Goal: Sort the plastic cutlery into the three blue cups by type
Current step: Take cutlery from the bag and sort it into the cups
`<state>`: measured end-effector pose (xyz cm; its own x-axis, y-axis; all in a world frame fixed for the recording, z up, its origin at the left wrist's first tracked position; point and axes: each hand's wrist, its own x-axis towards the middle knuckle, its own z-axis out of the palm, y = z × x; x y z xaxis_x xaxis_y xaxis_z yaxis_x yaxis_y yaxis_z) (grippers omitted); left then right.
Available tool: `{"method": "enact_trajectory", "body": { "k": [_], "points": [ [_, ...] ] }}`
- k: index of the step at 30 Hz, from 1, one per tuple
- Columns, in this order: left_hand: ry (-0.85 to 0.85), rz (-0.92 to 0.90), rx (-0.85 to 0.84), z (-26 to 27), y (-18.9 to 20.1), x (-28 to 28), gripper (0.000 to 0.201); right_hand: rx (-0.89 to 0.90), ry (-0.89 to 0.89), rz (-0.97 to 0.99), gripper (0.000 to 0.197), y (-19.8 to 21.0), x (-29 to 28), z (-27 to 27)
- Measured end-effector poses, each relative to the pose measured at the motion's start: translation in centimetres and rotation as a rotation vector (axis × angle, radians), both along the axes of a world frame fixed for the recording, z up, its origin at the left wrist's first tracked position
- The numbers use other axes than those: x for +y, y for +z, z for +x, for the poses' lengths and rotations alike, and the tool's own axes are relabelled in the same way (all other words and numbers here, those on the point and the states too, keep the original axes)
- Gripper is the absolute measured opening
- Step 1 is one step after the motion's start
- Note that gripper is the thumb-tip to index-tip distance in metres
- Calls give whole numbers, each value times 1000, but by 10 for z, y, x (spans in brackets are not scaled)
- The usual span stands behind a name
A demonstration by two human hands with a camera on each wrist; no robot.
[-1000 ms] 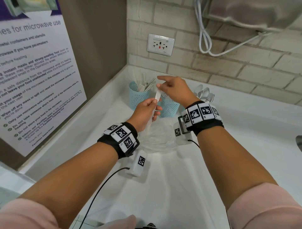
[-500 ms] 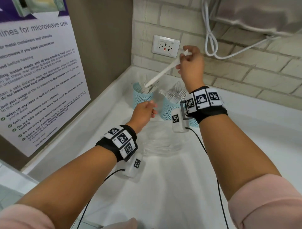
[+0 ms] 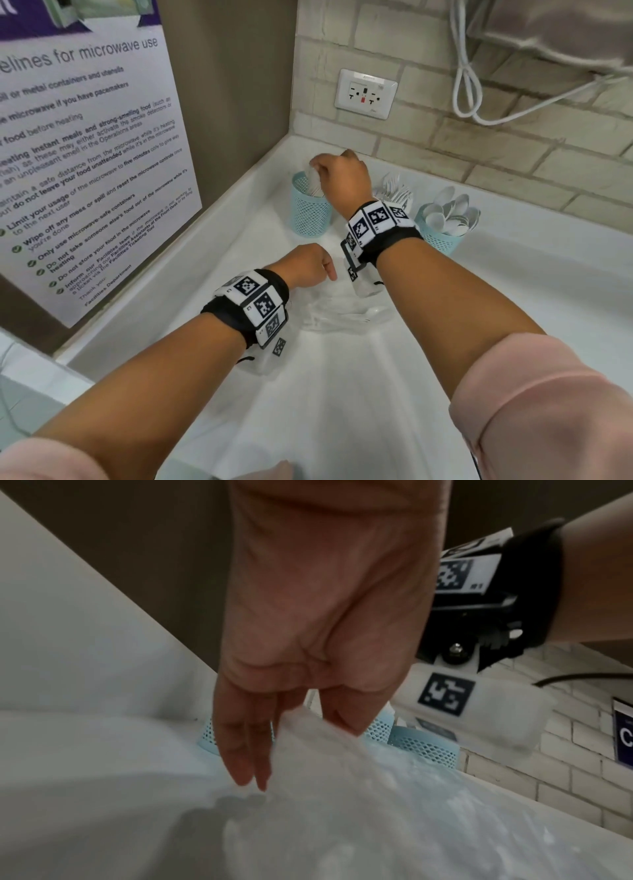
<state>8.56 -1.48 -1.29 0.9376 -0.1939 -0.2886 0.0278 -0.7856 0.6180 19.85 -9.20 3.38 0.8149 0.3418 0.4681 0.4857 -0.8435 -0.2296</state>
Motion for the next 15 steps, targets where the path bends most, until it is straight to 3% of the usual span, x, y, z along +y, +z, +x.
{"method": "enact_trajectory", "body": {
  "k": [7, 9, 11, 13, 15],
  "points": [
    [-42, 70, 36, -2, 0, -1, 46, 119, -25, -238, 39, 2, 1, -9],
    [-67, 124, 7, -3, -1, -2, 46, 121, -23, -155, 39, 11, -5, -16],
    [-75, 210, -30, -5, -4, -4, 45, 145, -13, 61, 36, 18, -16, -24],
    [-91, 355, -130, -8, -5, -9, 40, 288, -13, 164, 28, 24, -28, -34],
    [-138, 476, -290, -10, -5, -16, 32, 502, -50, -27, 23, 30, -41, -45]
  ]
}}
